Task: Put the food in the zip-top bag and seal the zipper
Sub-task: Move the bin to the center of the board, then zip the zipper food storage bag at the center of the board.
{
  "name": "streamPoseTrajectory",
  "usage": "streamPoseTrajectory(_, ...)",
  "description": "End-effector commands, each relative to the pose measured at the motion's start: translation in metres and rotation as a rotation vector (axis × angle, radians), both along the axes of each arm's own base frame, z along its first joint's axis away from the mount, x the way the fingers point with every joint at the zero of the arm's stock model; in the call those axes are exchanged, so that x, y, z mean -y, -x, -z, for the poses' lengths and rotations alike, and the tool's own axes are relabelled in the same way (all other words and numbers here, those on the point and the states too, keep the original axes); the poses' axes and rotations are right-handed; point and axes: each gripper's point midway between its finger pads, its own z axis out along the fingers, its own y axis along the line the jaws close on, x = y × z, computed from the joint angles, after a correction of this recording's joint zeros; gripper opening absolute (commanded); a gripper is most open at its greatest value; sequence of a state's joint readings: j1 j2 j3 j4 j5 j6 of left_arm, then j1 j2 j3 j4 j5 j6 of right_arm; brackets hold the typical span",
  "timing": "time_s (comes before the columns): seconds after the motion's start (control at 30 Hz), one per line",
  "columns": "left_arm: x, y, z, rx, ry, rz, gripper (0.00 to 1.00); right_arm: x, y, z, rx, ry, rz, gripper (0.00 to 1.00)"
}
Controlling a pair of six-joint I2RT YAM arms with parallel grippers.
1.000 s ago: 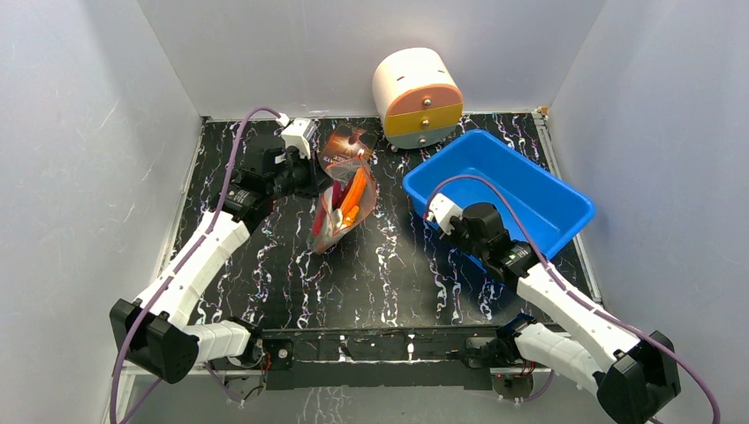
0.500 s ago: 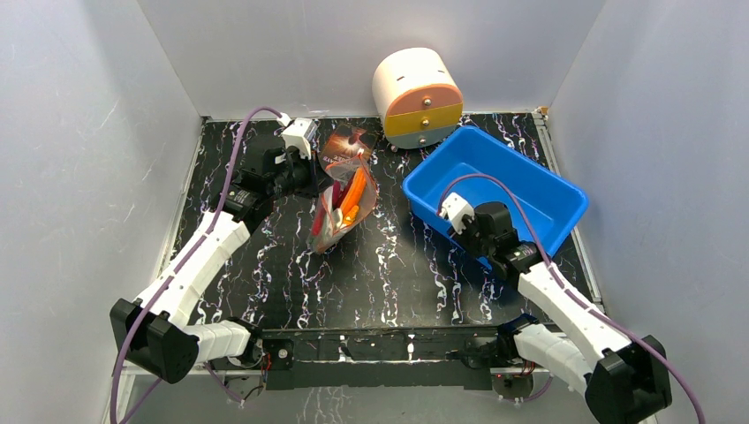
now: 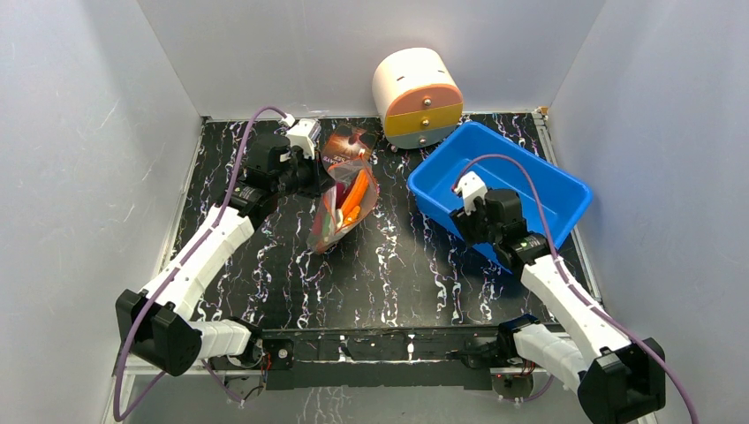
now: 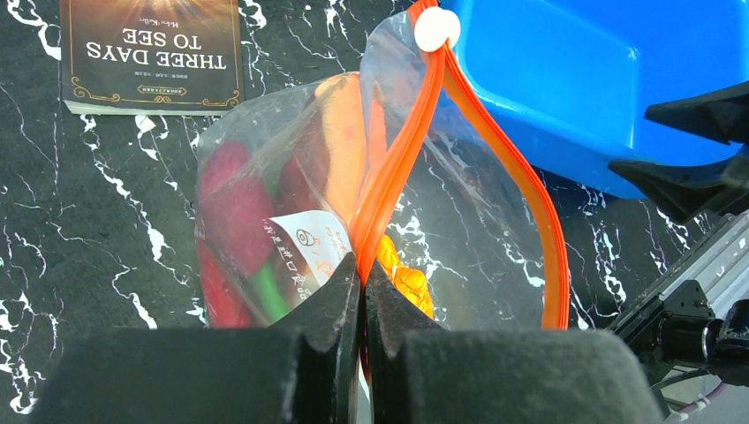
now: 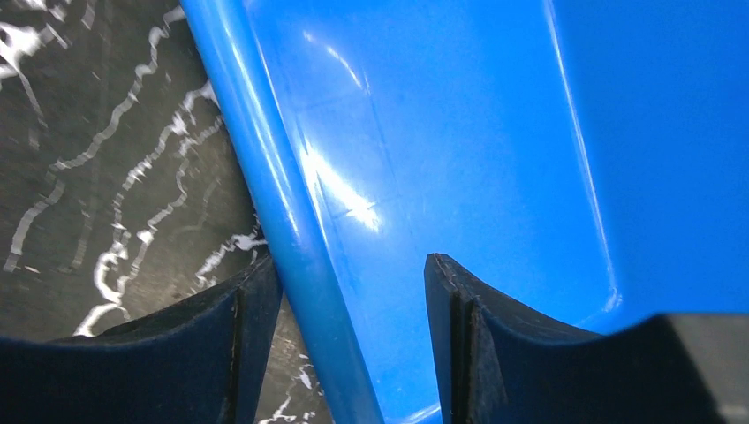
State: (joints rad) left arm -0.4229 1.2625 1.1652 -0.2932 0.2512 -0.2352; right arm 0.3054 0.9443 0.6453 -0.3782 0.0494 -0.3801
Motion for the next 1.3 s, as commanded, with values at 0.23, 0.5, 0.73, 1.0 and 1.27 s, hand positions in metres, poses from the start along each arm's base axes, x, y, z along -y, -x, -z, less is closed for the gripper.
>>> streamPoseTrajectory(0.23,0.017,0.014,-0.045,0.091,0.058,0.153,0.00,-0.076,-0.007,-0.123,0.111,-0.369,-0.253,0.57)
streamPoseTrajectory(0.5,0.038,0.053,-0.060,0.177,0.074,0.476,0.00,-0.121,0.013,-0.150,0.185,-0.366,-0.663,0.54)
streamPoseTrajectory(0.73,0.040,0.076,-0.043,0.116,0.061,0.618,0.00,-0.139,0.023,-0.150,0.281,-0.307,-0.885,0.54)
streamPoseTrajectory(1.0,0.047,0.078,-0.041,0.099,0.091,0.659,0.00,-0.165,0.021,-0.153,0.303,-0.266,-0.978,0.54)
streamPoseTrajectory(1.27,0.053,0.072,-0.043,0.106,0.113,0.672,0.00,-0.194,0.026,-0.159,0.329,-0.317,-1.057,0.54)
